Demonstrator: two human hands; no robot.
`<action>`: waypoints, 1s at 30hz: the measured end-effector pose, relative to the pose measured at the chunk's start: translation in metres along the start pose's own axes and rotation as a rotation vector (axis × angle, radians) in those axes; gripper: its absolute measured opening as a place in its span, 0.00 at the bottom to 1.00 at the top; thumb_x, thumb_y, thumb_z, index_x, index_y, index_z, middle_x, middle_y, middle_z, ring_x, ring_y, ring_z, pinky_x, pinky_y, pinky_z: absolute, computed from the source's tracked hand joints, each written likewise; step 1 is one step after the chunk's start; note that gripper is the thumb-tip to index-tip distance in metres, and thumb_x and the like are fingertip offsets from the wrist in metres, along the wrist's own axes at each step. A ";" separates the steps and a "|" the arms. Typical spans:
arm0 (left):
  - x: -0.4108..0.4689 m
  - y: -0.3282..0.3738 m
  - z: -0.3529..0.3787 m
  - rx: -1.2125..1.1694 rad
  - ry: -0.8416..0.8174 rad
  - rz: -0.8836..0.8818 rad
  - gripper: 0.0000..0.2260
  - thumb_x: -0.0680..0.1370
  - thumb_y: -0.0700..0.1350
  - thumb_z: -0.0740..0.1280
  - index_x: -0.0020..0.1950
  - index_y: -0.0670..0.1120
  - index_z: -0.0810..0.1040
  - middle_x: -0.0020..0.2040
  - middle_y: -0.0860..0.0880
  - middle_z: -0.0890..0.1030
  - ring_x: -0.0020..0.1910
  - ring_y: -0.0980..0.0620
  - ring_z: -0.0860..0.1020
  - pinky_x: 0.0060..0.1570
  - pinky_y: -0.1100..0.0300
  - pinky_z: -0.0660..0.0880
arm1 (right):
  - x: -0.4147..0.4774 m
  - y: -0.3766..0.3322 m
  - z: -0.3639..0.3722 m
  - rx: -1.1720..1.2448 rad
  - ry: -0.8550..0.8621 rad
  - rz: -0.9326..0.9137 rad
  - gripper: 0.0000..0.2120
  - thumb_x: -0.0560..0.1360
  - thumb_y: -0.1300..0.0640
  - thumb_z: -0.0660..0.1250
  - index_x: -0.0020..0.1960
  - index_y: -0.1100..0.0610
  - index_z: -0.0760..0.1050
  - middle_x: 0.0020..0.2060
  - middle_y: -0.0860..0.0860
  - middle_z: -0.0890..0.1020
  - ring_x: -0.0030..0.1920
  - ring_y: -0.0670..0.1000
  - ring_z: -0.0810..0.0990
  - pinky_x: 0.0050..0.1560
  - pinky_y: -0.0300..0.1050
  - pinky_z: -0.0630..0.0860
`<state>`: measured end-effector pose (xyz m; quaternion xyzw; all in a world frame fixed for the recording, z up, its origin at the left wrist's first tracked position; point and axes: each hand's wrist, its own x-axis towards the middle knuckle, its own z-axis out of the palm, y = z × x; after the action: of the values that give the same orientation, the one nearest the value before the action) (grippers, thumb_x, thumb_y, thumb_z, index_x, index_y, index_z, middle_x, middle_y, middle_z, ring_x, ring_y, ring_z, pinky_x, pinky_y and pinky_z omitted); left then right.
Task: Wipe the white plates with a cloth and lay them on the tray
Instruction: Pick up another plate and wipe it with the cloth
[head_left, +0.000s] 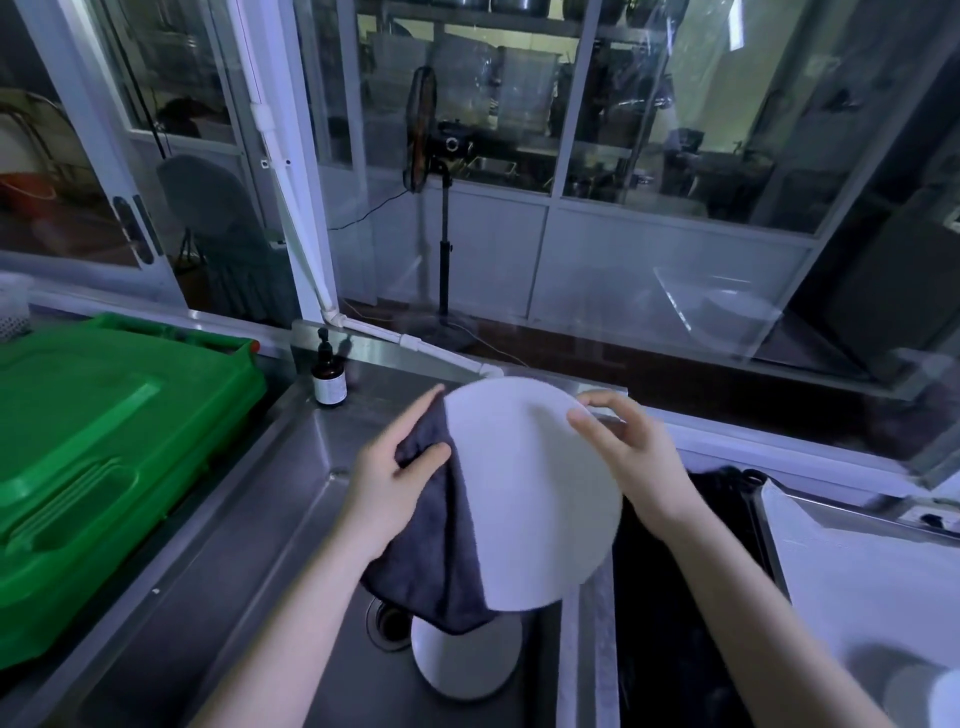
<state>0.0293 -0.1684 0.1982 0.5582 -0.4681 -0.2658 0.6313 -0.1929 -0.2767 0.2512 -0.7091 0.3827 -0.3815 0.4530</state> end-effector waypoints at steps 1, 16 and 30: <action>0.003 0.006 0.000 0.062 -0.094 0.042 0.29 0.77 0.35 0.69 0.69 0.63 0.73 0.67 0.65 0.75 0.69 0.64 0.70 0.67 0.71 0.64 | 0.005 -0.004 -0.003 -0.136 -0.110 -0.038 0.04 0.75 0.50 0.73 0.48 0.49 0.81 0.40 0.39 0.84 0.39 0.39 0.79 0.42 0.32 0.72; 0.005 0.015 0.002 -0.062 -0.026 -0.036 0.27 0.77 0.32 0.68 0.67 0.60 0.74 0.65 0.66 0.77 0.68 0.66 0.71 0.71 0.64 0.64 | -0.012 0.007 0.010 0.144 0.072 0.146 0.10 0.78 0.49 0.70 0.44 0.54 0.83 0.33 0.48 0.80 0.34 0.46 0.76 0.35 0.40 0.72; -0.006 0.002 0.033 -0.248 0.433 -0.232 0.24 0.78 0.39 0.69 0.62 0.68 0.75 0.63 0.63 0.79 0.61 0.68 0.76 0.62 0.66 0.71 | -0.026 0.008 0.052 0.474 0.546 0.382 0.09 0.75 0.48 0.70 0.38 0.48 0.83 0.31 0.43 0.78 0.36 0.48 0.75 0.38 0.44 0.72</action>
<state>-0.0026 -0.1782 0.1959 0.5702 -0.2190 -0.2660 0.7457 -0.1590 -0.2377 0.2235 -0.3740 0.5153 -0.5422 0.5482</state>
